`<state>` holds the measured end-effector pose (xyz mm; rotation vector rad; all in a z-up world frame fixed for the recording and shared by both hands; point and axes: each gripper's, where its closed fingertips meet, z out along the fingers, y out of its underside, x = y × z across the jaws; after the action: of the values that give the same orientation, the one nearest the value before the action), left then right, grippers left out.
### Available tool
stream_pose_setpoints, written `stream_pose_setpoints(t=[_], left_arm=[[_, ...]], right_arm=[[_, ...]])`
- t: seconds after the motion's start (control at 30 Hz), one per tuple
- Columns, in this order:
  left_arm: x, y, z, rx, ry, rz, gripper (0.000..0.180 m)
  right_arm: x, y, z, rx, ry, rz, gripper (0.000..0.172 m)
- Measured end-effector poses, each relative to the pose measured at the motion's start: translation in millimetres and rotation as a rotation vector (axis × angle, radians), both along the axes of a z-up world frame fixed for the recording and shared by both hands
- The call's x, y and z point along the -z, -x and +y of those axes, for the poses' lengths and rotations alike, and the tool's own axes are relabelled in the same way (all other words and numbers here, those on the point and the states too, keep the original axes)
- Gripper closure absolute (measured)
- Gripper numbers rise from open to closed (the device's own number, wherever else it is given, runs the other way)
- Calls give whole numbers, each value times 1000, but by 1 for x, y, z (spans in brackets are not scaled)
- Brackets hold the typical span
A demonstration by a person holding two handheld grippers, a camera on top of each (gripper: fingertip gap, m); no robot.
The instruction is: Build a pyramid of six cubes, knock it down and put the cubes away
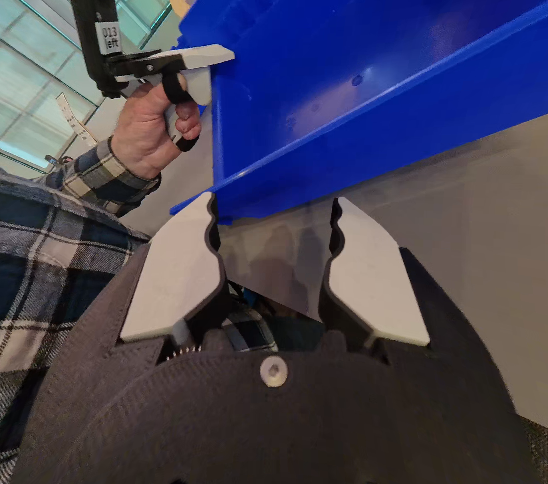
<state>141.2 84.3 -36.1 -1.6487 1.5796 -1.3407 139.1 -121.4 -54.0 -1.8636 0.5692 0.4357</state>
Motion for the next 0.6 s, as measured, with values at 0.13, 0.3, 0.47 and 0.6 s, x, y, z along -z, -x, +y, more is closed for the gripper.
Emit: stream_pose_setpoints(t=[0.13,0.3,0.47,0.6], left_arm=[[30,-24,5,-51,14,54,172],[54,-43,18,-138,93,85,171],[65,-53,19,-178,151,86,170],[72,-58,4,-174,255,95,156]], right_arm=[[6,0,6,-4,26,6,90],[37,2,30,10,144,-5,78],[52,-21,54,9,212,-12,98],[57,-64,50,19,284,-63,114]])
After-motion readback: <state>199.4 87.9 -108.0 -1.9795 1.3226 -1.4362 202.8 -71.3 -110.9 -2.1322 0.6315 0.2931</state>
